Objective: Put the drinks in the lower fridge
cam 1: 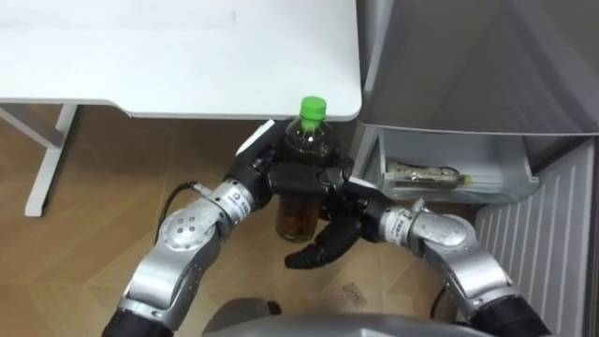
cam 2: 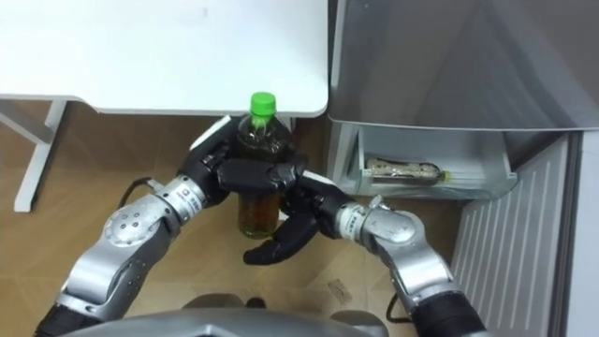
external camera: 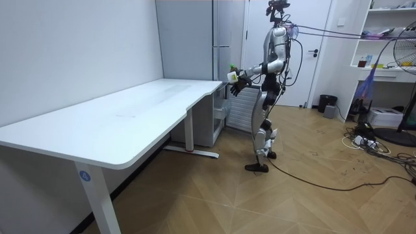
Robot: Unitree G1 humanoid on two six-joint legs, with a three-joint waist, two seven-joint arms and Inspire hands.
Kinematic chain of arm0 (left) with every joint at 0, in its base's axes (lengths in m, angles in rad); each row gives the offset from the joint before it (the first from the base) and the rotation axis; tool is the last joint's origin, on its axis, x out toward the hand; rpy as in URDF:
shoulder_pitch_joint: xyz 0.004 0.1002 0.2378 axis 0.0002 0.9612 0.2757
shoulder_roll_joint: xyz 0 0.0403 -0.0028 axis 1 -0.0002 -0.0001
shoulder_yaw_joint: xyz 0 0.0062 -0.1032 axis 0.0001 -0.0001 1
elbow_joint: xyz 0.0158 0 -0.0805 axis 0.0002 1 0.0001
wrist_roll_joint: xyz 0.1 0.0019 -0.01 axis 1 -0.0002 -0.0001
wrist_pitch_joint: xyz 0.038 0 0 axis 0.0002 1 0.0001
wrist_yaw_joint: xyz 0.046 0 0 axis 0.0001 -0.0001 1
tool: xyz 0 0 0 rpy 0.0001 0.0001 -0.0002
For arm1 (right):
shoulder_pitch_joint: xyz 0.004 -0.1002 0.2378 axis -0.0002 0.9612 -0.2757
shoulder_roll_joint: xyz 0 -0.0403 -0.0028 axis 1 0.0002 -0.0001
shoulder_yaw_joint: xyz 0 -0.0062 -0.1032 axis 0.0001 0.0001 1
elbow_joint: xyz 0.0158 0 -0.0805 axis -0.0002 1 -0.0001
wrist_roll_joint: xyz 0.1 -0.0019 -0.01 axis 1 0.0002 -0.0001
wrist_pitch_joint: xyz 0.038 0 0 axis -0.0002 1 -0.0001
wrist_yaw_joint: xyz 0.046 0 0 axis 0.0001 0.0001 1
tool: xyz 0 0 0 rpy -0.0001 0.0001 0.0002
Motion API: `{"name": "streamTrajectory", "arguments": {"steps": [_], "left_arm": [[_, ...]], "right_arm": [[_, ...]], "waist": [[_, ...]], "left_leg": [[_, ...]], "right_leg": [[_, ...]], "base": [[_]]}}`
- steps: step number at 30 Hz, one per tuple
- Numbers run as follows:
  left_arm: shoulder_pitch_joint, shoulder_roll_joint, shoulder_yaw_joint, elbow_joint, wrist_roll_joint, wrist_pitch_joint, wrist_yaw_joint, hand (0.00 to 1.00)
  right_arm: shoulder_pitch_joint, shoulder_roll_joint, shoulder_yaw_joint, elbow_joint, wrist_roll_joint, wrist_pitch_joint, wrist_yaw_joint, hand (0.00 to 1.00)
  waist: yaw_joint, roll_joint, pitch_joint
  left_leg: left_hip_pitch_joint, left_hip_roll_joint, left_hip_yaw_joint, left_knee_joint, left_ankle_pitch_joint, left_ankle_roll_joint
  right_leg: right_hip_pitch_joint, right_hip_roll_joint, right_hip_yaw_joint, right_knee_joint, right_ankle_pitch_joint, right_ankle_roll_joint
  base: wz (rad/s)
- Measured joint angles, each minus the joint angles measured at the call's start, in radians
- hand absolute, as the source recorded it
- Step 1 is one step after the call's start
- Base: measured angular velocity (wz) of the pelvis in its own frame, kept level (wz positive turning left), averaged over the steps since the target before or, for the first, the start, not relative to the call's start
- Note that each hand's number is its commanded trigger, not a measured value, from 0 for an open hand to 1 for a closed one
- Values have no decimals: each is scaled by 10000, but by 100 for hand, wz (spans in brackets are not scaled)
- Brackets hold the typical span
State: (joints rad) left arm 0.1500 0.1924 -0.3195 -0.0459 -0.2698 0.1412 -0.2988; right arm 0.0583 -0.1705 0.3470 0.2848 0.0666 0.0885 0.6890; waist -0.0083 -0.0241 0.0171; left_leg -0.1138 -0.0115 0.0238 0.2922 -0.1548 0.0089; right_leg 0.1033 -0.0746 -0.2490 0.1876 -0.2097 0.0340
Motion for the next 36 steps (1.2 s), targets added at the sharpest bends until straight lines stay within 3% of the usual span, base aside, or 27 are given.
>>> {"name": "streamTrajectory", "arguments": {"steps": [9, 20, 21, 22, 23, 24, 36], "left_arm": [[-27, 0, 42, 41, -15, -40, -138, 100], [-28, 23, -20, 36, -16, -364, -96, 100], [-27, 27, -95, 37, -9, -372, -93, 100], [-27, 48, -116, 36, -7, -372, -90, 100], [-28, 102, -162, 35, -8, -375, -84, 100], [-26, 136, -211, 37, -6, -375, -60, 100], [-32, 220, -857, 74, 185, -383, 110, 100]], "right_arm": [[0, 19, 60, -37, 946, 557, 112, 0], [9, -102, 259, 111, 2512, 672, -123, 0], [11, -117, 300, 111, 2576, 672, -153, 41], [11, -138, 345, 111, 2631, 672, -189, 60], [12, -175, 433, 170, 2814, 671, -231, 96], [12, -190, 479, 224, 2912, 671, -244, 100], [16, -352, 835, 789, 3660, 633, -355, 100]], "waist": [[338, -36, 19], [417, -101, 47], [433, -103, 46], [446, -107, 43], [446, -115, 38], [444, -116, 37], [436, -82, 19]], "left_leg": [[4, 1, 6, 58, 0, 0], [-127, 4, 7, 84, 0, 4], [-163, 6, 10, 95, 2, 8], [-173, 6, 15, 96, 2, 9], [-179, 4, 16, 87, 3, 10], [-178, 2, 15, 79, 3, 11], [-154, -5, -20, 123, 3, 11]], "right_leg": [[6, -1, 0, 3, 0, 0], [-65, 1, -10, 5, 1, 0], [-112, 1, -10, 9, 1, -1], [-137, -1, -4, 17, 2, -3], [-155, -7, -9, 32, 3, -3], [-162, -11, -10, 41, 3, -2], [-117, -12, -52, 25, 4, -2]], "base": [[0], [0], [0], [0], [0], [0], [0]]}}
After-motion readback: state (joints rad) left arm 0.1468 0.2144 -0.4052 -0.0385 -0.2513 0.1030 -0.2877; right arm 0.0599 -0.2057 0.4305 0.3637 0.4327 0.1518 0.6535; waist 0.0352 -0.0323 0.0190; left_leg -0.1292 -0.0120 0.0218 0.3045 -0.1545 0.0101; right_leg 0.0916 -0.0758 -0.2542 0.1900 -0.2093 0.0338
